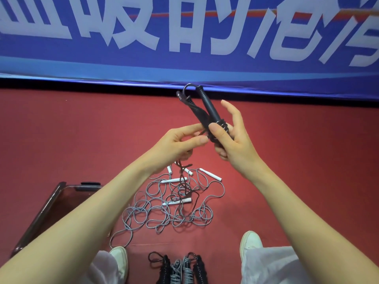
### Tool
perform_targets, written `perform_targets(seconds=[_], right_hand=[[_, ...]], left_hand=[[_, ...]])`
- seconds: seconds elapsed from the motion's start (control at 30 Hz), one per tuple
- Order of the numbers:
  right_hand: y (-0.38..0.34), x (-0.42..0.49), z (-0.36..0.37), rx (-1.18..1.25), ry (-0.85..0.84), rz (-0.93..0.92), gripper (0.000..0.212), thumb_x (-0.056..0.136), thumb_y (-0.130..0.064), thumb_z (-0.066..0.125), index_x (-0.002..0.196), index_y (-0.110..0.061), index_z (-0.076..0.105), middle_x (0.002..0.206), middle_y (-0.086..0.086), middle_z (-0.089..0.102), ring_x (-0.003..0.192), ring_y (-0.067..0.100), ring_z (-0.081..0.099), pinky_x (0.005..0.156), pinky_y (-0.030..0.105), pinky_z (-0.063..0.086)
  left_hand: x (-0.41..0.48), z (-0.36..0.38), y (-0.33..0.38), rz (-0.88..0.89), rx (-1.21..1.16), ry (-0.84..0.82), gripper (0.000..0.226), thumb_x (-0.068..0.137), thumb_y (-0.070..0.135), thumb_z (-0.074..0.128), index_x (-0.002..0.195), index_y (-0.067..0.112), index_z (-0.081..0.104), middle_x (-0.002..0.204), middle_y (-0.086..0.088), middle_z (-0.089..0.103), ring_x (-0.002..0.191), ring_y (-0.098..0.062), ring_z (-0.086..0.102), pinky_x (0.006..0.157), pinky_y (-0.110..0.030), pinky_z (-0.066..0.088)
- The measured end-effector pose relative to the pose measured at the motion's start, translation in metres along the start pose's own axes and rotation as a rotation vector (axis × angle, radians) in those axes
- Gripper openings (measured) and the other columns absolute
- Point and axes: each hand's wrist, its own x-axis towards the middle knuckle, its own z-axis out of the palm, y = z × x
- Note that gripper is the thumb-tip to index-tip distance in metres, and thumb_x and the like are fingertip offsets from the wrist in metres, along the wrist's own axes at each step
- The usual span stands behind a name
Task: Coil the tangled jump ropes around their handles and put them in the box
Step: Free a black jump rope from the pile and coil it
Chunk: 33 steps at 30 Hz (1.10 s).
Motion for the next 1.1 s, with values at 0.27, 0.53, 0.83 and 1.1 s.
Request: perform_targets(seconds=[0.27, 0.53, 0.83, 1.1], right_hand=[[-0.005, 0.002, 0.002, 0.247, 0.023, 0.074, 0.047, 0.088, -0.039, 0.053, 0.13, -0.03, 0.035, 0.064, -0.006, 0.056, 0.036, 0.006, 0.026, 0.037, 0.015, 0.019], [-0.008, 0.004, -0.009, 0.339, 0.013, 0.12, 0.033, 0.099, -0.022, 0.046, 0.131, -0.021, 0.039, 0.071, 0.01, 0.05, 0.035, 0.007, 0.026, 0.037, 0.012, 0.018], [-0.009, -0.017, -0.005, -0.475, -0.744, 0.225, 0.053, 0.092, -0.032, 0.063, 0.131, -0.032, 0.027, 0.088, -0.006, 0.064, 0.063, 0.013, 0.046, 0.056, 0.023, 0.043], [0.018, -0.006, -0.005, -1.423, -0.225, 0.022, 0.06, 0.099, -0.034, 0.046, 0.146, -0.017, 0.013, 0.123, 0.014, 0.058, 0.093, 0.044, 0.062, 0.065, 0.041, 0.039]], left_hand=[[0.002, 0.004, -0.007, 0.074, 0.126, 0.08, 0.029, 0.085, 0.029, 0.067, 0.11, 0.044, 0.068, 0.058, 0.006, 0.043, 0.052, -0.011, 0.028, 0.047, -0.02, 0.021], [-0.004, -0.024, -0.007, -0.032, 0.101, -0.037, 0.03, 0.086, 0.025, 0.062, 0.116, 0.029, 0.064, 0.061, 0.001, 0.038, 0.055, -0.009, 0.033, 0.054, -0.017, 0.03], [-0.007, -0.054, 0.003, -0.224, 0.464, -0.169, 0.016, 0.08, 0.008, 0.072, 0.069, 0.02, 0.072, 0.067, 0.009, 0.066, 0.066, -0.001, 0.056, 0.068, -0.015, 0.044], [0.005, -0.021, 0.004, -0.206, 0.411, 0.048, 0.022, 0.09, 0.03, 0.066, 0.085, 0.009, 0.066, 0.059, 0.005, 0.055, 0.045, -0.008, 0.037, 0.046, -0.021, 0.03]])
